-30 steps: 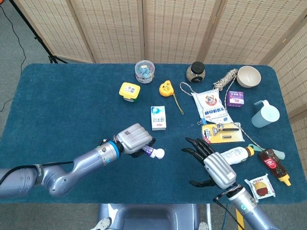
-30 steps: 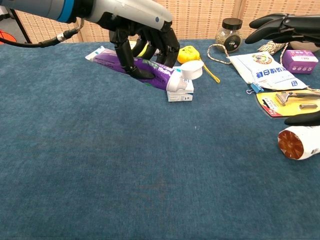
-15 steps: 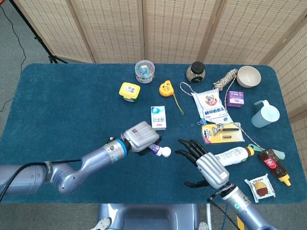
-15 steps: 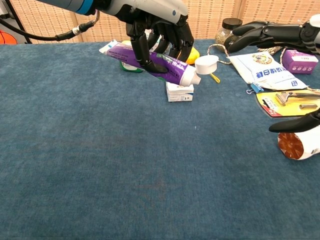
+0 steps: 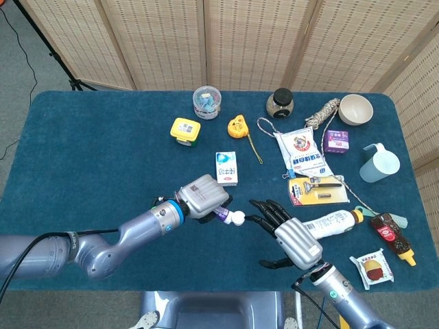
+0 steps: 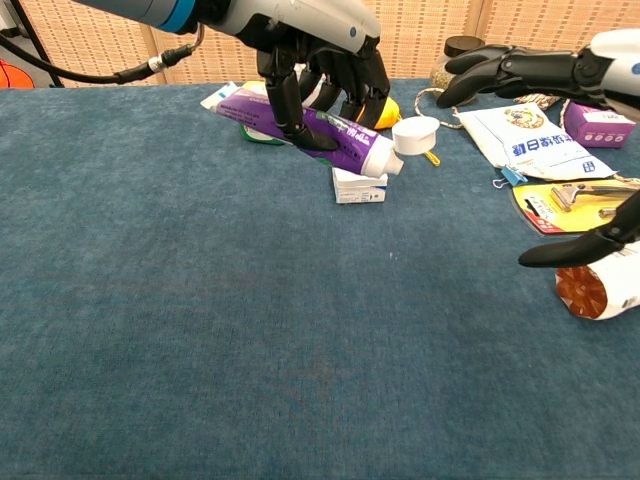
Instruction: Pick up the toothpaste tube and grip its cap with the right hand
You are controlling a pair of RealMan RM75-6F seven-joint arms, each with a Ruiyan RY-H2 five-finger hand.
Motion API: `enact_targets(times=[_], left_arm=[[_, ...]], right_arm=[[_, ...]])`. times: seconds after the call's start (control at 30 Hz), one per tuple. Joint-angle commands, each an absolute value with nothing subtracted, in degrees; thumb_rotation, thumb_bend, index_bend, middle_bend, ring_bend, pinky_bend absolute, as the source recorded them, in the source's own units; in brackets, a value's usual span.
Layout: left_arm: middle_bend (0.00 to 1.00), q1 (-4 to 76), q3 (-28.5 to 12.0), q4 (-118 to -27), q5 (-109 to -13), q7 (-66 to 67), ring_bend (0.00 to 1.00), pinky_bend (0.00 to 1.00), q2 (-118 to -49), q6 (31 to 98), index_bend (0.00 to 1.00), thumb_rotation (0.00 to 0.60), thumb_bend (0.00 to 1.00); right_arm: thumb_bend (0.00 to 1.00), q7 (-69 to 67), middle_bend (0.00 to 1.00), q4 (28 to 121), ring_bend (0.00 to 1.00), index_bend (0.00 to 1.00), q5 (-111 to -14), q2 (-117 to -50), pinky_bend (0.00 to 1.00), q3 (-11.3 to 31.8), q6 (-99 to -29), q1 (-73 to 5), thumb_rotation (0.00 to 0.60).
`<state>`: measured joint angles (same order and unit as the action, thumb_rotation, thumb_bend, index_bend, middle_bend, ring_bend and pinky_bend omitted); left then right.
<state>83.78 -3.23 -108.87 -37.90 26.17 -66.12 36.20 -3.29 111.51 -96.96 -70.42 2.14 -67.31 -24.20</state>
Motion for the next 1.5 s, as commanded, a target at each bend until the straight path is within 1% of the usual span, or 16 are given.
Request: enact_targets(times=[0.03,0.83,1.5], left_arm=[[0.53,84.02,-3.08,-108.69,-37.74,26.04,0.51,0.53,-66.33,36.28,0.57,0.6,1.0],[0.53,85.36,-2.11,-108.19,-37.31,24.46,0.51,0.53,-66.7,36.98,0.57,0.6,1.0],[0.53,83.31,-3.14,-108.77,-39.56,21.66,0.51,0.53,-66.24,38.69,0.58,0.6,1.0]], right_arm=[[0.0,-2.63,0.0,111.78,0.0,0.16,-96.18,-70.79,0.0,2.31,-66.56,-24.73,0.6],[0.0,-0.24,0.0,111.36,0.0,0.17,-93.28,-72.01,0.0,1.51,-65.49,-25.68,0.6],[0.0,0.17,0.0,110.75,0.0,0.17,-92.16,-73.51,0.0,1.17,-65.1,-26.16,0.6]])
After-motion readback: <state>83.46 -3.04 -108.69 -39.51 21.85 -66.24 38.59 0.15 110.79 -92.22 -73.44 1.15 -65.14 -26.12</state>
